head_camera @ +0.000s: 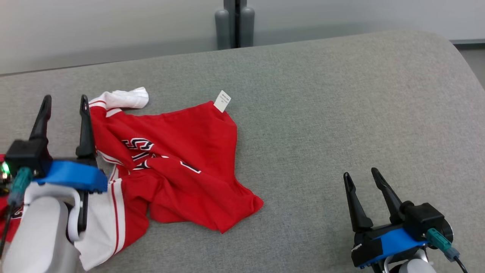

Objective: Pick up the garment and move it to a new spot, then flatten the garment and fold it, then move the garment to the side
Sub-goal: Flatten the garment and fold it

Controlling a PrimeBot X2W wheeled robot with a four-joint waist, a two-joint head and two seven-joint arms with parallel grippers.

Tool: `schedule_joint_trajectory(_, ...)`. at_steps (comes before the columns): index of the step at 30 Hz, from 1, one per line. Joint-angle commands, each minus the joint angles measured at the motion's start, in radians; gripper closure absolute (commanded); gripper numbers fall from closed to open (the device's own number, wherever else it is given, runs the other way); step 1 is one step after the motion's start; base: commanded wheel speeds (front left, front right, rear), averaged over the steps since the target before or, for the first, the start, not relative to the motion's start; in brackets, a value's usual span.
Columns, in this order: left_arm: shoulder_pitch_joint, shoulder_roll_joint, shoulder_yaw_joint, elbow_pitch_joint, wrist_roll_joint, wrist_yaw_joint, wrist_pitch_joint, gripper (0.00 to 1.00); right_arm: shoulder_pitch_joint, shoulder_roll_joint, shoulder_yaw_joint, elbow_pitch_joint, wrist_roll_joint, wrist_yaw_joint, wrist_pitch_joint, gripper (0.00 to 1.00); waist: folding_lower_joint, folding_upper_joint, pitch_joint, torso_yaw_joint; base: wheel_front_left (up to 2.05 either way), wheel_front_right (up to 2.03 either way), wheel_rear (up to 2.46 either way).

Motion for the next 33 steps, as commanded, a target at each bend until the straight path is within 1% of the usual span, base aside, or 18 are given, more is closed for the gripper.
schedule_joint_trajectory(1, 0.012, 0.001, 0.007, -0.005, 0.005, 0.004, -0.004, 0.0, 0.009, 0.0, 0.001, 0.001, -0.005, 0.001, -0.003, 0.0, -0.0001, 0.0, -0.015, 0.014, 0.0, 0.0, 0.0)
schedule_joint_trajectory(5, 0.114, -0.048, 0.075, -0.111, 0.05, -0.003, -0.004, 0.0, 0.022, 0.0, 0.0, 0.003, -0.01, 0.001, -0.003, 0.0, -0.0001, 0.0, -0.049, 0.049, 0.0, 0.0, 0.0)
schedule_joint_trajectory(6, 0.165, -0.075, 0.102, -0.161, 0.072, -0.008, -0.004, 0.0, 0.03, 0.0, 0.0, 0.005, -0.012, 0.001, -0.003, 0.0, -0.0001, 0.0, -0.065, 0.068, 0.0, 0.0, 0.0)
schedule_joint_trajectory(7, 0.191, -0.089, 0.112, -0.179, 0.083, -0.011, -0.004, 0.0, 0.032, 0.0, 0.0, 0.007, -0.013, 0.001, -0.003, 0.0, -0.0001, 0.0, -0.072, 0.076, 0.0, 0.0, 0.0)
schedule_joint_trajectory(8, 0.191, -0.089, 0.112, -0.179, 0.083, -0.011, -0.004, 0.0, 0.032, 0.0, 0.0, 0.007, -0.013, 0.001, -0.003, 0.0, -0.0001, 0.0, -0.072, 0.076, 0.0, 0.0, 0.0)
schedule_joint_trajectory(14, 0.325, -0.161, 0.142, -0.26, 0.137, -0.038, -0.004, 0.0, 0.065, 0.0, -0.007, 0.01, -0.017, 0.001, -0.003, 0.0, -0.0001, 0.0, -0.121, 0.133, 0.0, 0.0, 0.0)
schedule_joint_trajectory(18, 0.397, -0.204, 0.152, -0.289, 0.167, -0.042, -0.004, 0.0, 0.086, 0.0, -0.007, 0.015, -0.022, 0.001, -0.003, 0.0, -0.0001, 0.0, -0.147, 0.163, 0.0, 0.0, 0.0)
schedule_joint_trajectory(23, 0.466, -0.237, 0.166, -0.305, 0.187, -0.047, -0.004, 0.0, 0.102, 0.0, -0.004, 0.024, -0.02, 0.001, -0.003, 0.0, -0.0001, 0.0, -0.172, 0.185, 0.0, 0.0, 0.0)
schedule_joint_trajectory(25, 0.483, -0.251, 0.18, -0.318, 0.179, -0.044, -0.004, 0.0, 0.109, 0.0, 0.002, 0.028, -0.019, 0.001, -0.003, 0.0, -0.0001, 0.0, -0.177, 0.188, 0.0, 0.0, 0.0)
schedule_joint_trajectory(33, 0.527, -0.269, 0.203, -0.314, 0.206, -0.063, -0.004, 0.0, 0.124, 0.0, 0.004, 0.031, -0.014, 0.001, -0.003, 0.0, -0.0001, 0.0, -0.188, 0.196, 0.0, 0.0, 0.0)
